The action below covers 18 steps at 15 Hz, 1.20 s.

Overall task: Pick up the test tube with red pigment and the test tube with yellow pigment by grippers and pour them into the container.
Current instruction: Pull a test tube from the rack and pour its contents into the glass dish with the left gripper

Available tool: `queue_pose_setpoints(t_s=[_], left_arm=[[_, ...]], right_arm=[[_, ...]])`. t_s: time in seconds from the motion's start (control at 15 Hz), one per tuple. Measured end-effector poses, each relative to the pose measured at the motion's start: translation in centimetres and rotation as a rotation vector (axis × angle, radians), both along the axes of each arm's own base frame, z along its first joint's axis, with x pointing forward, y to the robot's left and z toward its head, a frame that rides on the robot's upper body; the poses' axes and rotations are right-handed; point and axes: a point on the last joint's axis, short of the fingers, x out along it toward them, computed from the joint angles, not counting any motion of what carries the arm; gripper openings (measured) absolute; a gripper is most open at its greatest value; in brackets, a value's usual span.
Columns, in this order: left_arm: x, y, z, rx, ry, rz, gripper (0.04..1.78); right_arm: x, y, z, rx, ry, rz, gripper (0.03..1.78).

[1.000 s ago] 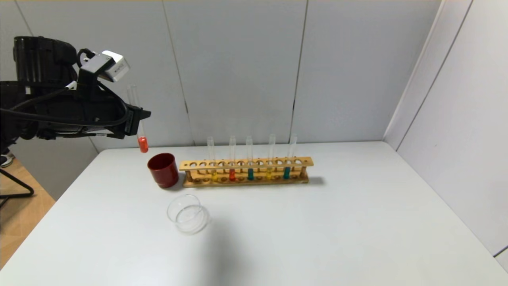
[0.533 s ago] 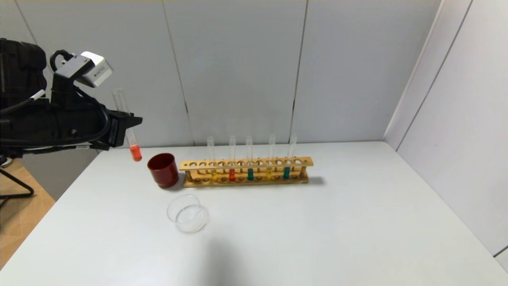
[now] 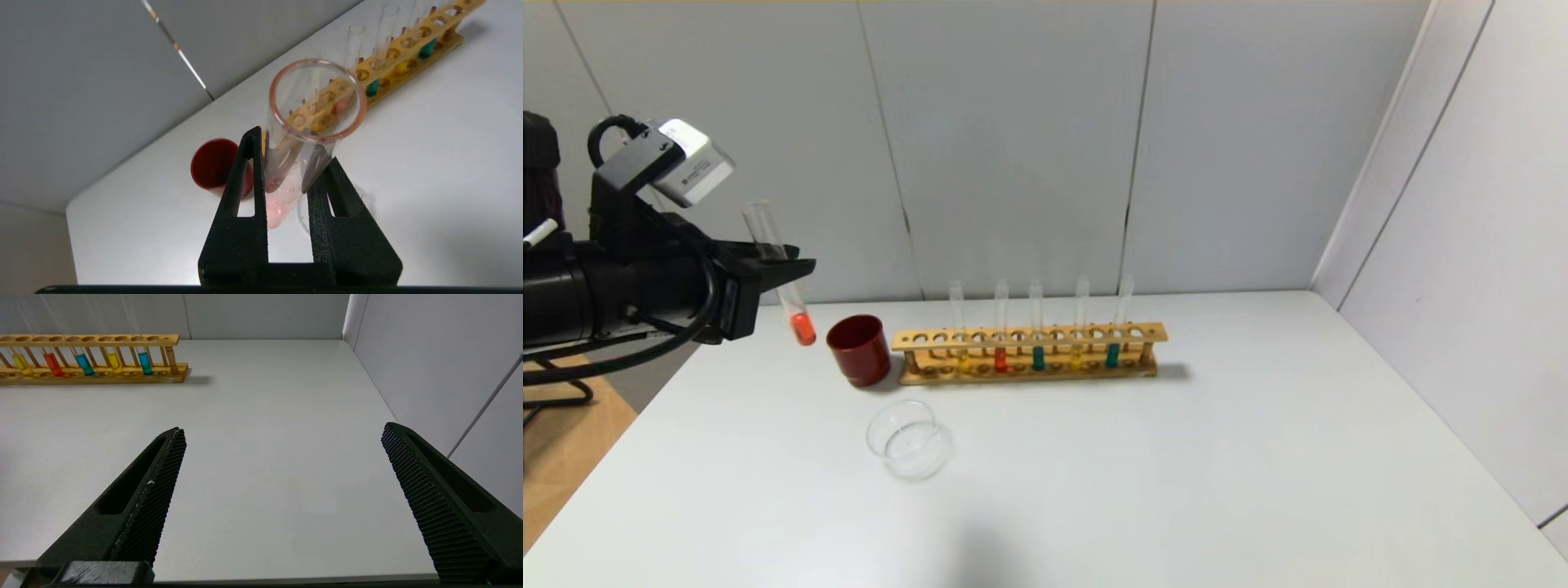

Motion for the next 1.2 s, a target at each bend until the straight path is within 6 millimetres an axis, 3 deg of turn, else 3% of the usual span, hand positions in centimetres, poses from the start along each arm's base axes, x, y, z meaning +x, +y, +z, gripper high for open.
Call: queue_pose_setpoints(t_s=[0.27, 0.53, 0.87, 1.2], left_arm=[[0.5, 0.7, -0.4, 0.049, -0.027, -0.133, 0.33], [2.0, 2.7, -1.7, 0.152, -0.087, -0.317, 0.33], [2.2, 3.1, -2.3, 0.243, -0.053, -0.355, 0.33], [2.1, 3.9, -1.9, 0.462, -0.044, -0.374, 0.33]], right_arm=[[0.0, 0.0, 0.0, 0.000, 0.000, 0.000, 1.75], [0.0, 0.0, 0.0, 0.000, 0.000, 0.000, 1.75], [0.0, 0.0, 0.0, 0.000, 0.000, 0.000, 1.75], [0.0, 0.0, 0.0, 0.000, 0.000, 0.000, 1.75]])
